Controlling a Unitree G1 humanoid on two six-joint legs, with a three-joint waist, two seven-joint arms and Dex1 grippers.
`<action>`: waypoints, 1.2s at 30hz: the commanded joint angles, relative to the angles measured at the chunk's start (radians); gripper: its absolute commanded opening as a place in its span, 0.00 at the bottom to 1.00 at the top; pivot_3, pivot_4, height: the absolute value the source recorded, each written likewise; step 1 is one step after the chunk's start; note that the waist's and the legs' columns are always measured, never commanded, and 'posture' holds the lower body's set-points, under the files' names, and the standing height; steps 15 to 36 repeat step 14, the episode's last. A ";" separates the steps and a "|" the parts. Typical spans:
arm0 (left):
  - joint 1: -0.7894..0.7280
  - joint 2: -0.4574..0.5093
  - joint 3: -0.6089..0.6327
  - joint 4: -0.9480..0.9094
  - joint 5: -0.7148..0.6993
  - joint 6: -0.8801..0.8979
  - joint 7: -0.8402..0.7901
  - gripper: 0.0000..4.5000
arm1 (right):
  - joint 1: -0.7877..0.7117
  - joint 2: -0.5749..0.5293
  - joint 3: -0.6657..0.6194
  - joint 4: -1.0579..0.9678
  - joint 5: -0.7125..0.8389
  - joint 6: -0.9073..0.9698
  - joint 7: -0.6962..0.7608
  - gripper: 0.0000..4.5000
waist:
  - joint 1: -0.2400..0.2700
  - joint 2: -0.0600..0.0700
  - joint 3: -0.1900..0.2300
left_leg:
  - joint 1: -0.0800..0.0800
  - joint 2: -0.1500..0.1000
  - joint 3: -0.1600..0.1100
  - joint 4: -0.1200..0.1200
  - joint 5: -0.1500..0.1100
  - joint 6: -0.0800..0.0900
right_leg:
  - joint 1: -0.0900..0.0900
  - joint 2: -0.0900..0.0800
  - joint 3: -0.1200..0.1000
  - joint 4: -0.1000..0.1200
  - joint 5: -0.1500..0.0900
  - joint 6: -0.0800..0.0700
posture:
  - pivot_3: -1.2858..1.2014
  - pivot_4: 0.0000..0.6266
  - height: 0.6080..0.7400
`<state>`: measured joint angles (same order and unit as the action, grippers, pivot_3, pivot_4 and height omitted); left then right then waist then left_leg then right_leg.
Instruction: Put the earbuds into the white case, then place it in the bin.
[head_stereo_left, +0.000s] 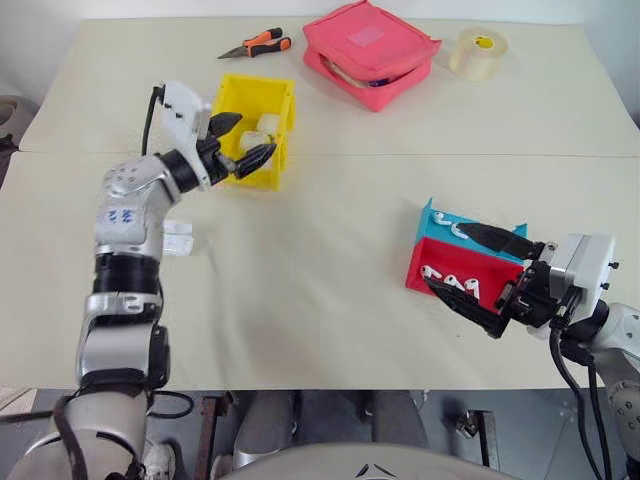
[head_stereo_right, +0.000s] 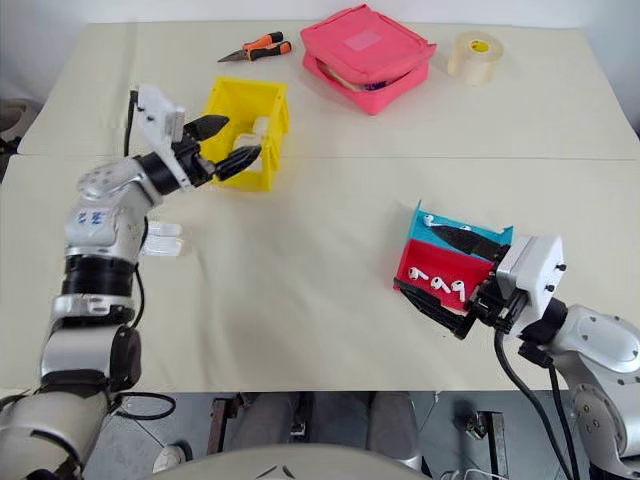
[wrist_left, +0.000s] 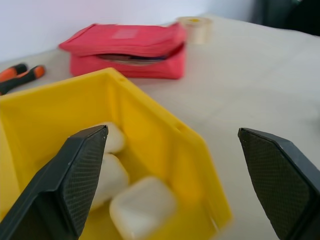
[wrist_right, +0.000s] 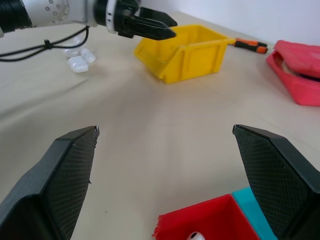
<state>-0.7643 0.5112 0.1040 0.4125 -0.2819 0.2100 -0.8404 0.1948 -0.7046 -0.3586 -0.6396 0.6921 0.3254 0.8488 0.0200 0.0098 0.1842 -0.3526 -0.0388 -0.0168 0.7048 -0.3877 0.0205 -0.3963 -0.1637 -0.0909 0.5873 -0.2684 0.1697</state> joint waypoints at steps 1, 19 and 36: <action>0.071 0.080 0.016 -0.144 -0.051 -0.045 -0.143 0.99 | 0.002 -0.027 -0.044 0.039 0.007 -0.022 0.049 1.00 | 0.004 0.000 0.000 | 0.000 0.000 0.000 0.000 0.000 0.000 | 0.000 0.000 0.000 0.000 0.000 0.000 | 0.52 0.24 1.00; 0.392 0.129 0.010 -0.281 -0.057 -0.291 -0.307 0.99 | 0.014 -0.050 -0.078 0.176 -0.065 -0.107 0.148 1.00 | 0.007 0.000 0.000 | 0.001 0.000 -0.001 0.002 0.000 0.000 | 0.002 0.000 0.000 0.000 0.000 0.000 | 0.52 0.24 1.00; 0.392 0.129 0.010 -0.281 -0.057 -0.291 -0.307 0.99 | 0.014 -0.050 -0.078 0.176 -0.065 -0.107 0.148 1.00 | 0.007 0.000 0.000 | 0.001 0.000 -0.001 0.002 0.000 0.000 | 0.002 0.000 0.000 0.000 0.000 0.000 | 0.52 0.24 1.00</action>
